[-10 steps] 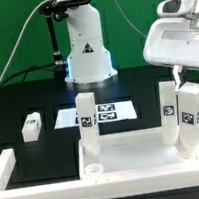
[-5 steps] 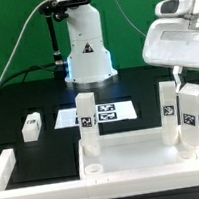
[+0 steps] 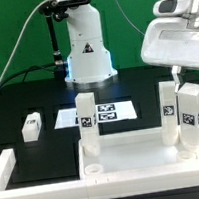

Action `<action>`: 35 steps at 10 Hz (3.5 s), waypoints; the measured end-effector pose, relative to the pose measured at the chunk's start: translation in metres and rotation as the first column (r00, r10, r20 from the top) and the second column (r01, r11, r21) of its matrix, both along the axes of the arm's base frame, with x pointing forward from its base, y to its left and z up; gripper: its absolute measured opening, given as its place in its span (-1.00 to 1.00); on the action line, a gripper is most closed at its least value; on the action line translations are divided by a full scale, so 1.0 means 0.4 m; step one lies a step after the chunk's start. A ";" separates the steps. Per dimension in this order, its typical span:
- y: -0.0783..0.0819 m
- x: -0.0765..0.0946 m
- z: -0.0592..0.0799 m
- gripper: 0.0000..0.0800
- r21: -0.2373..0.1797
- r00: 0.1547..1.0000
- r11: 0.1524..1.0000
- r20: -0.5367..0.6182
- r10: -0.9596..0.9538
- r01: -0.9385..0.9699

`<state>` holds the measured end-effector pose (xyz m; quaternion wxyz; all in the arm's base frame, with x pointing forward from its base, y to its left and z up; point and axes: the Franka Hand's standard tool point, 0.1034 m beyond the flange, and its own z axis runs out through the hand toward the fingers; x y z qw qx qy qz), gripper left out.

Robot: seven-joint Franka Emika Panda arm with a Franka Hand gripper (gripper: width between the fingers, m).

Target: Assemble desk

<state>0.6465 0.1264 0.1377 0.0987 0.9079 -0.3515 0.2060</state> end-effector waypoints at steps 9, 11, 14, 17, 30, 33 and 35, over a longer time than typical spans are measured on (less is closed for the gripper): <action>-0.022 0.043 0.062 -0.28 0.023 1.000 1.000 0.021 0.002 -0.003; 0.000 0.034 0.027 -0.28 0.022 1.000 1.000 0.021 -0.001 0.000; 0.020 0.022 -0.005 -0.28 0.017 1.000 1.000 0.016 0.016 -0.016; -0.003 0.028 0.001 -0.28 0.014 0.999 0.999 0.002 0.038 -0.038; -0.026 0.027 -0.003 -0.28 0.017 0.997 0.997 -0.026 0.072 -0.072; -0.015 0.024 -0.009 -0.28 0.021 0.996 0.996 -0.005 0.089 -0.089; -0.020 0.026 -0.008 -0.28 0.020 0.995 0.995 -0.003 0.098 -0.098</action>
Offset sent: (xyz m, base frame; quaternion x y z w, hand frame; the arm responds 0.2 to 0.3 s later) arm 0.0000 0.0000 0.0000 0.0000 0.0000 0.0000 1.0000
